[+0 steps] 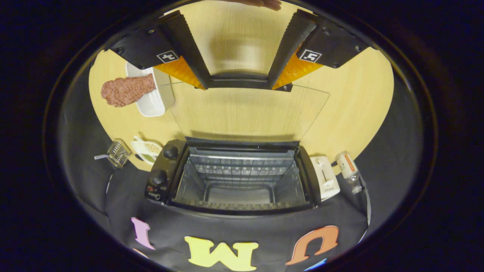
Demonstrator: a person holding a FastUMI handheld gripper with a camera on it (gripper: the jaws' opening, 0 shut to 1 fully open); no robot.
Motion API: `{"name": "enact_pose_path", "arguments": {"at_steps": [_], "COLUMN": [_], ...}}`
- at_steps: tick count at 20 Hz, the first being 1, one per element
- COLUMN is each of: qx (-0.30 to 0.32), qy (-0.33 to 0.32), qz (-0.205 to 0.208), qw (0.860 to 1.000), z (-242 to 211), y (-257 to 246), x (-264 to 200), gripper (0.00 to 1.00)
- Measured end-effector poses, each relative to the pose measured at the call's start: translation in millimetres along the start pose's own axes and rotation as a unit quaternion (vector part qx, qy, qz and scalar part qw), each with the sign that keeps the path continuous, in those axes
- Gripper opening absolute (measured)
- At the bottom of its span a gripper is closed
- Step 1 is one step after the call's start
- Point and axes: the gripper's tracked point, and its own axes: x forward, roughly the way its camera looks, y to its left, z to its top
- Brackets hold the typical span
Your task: Open the toaster oven, put the food inside, and close the toaster oven door.
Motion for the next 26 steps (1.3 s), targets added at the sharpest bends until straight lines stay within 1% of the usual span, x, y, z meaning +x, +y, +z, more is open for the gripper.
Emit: {"name": "enact_pose_path", "arguments": {"at_steps": [3, 4, 7, 10, 15, 16, 19, 22, 26], "qx": [-0.002, -0.008, -0.014, -0.029, -0.038, -0.035, -0.018, 0.010, 0.048], "qy": [-0.010, -0.014, -0.013, -0.027, -0.060, -0.064, -0.072, -0.080, -0.065], "qz": [0.000, 0.006, 0.029, 0.040, 0.031, 0.027, 0.033, 0.029, 0.031], "qw": [1.000, 1.000, 0.999, 0.998, 0.997, 0.997, 0.997, 0.996, 0.996], "z": [3, 6, 10, 23, 48, 52, 64, 72, 68], "y": [2, 3, 7, -10, -71, -87, -133, -186, -241], "x": [-2, -4, -23, -50, -96, -103, -118, -123, -115], "gripper": [1.00, 1.00, 1.00, 1.00, 1.00, 1.00, 1.00, 1.00, 0.99]}}
